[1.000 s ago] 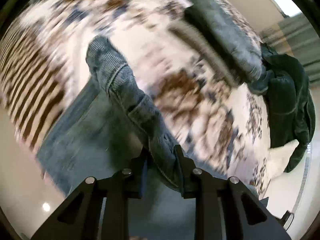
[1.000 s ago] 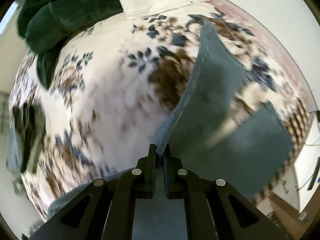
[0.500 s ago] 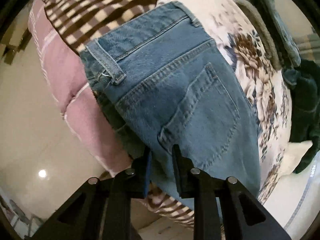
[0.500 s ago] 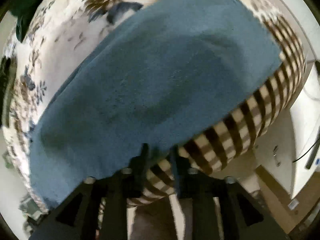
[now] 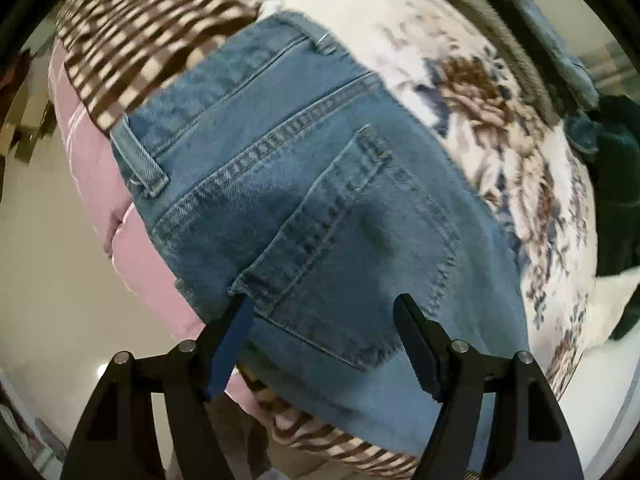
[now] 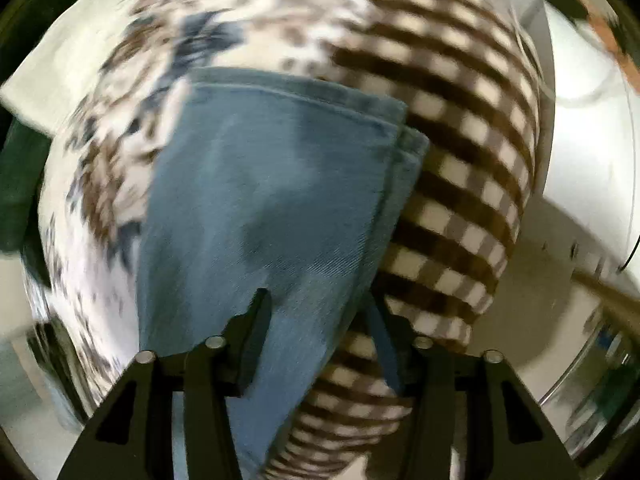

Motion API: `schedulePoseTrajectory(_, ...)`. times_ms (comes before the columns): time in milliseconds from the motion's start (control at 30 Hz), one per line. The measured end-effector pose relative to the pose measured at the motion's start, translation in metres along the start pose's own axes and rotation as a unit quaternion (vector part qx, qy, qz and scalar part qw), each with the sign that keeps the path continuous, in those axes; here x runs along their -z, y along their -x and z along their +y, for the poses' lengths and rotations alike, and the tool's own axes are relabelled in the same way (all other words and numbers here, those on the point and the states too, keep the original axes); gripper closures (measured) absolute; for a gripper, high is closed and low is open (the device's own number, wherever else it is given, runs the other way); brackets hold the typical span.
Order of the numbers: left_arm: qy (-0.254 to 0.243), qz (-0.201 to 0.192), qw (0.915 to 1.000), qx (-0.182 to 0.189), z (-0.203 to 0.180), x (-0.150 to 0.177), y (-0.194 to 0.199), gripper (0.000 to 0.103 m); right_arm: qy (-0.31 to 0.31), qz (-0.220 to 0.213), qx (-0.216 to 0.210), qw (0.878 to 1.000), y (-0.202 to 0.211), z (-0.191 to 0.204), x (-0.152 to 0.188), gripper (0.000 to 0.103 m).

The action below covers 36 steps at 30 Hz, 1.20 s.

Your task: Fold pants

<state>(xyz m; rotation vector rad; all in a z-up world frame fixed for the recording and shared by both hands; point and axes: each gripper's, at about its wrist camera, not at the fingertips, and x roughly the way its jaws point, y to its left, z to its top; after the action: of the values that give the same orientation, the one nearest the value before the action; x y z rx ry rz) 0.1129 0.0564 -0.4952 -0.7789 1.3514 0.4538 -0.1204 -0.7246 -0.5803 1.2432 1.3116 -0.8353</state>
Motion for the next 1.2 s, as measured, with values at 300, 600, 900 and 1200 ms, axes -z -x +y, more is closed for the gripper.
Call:
schedulePoseTrajectory(300,0.007,0.001,1.0000,-0.005,0.010,-0.005,-0.009,0.032,0.094,-0.054,0.085,0.991,0.004,0.004,0.015,0.098)
schedulePoseTrajectory(600,0.031,0.000,0.9991,-0.029,0.033,-0.013,0.005,0.032,0.176,0.039,-0.031,0.983,0.020,0.034,0.123,0.065)
schedulePoseTrajectory(900,0.079,-0.042,0.9960,0.006,0.056,-0.030,-0.008,0.078,0.181,0.112,-0.014,0.977,-0.042,0.070,0.202,0.098)
schedulePoseTrajectory(1200,0.049,-0.043,0.9959,0.063,0.071,-0.021,0.036,0.093,0.241,0.059,0.039,0.968,-0.009,0.089,0.207,0.103)
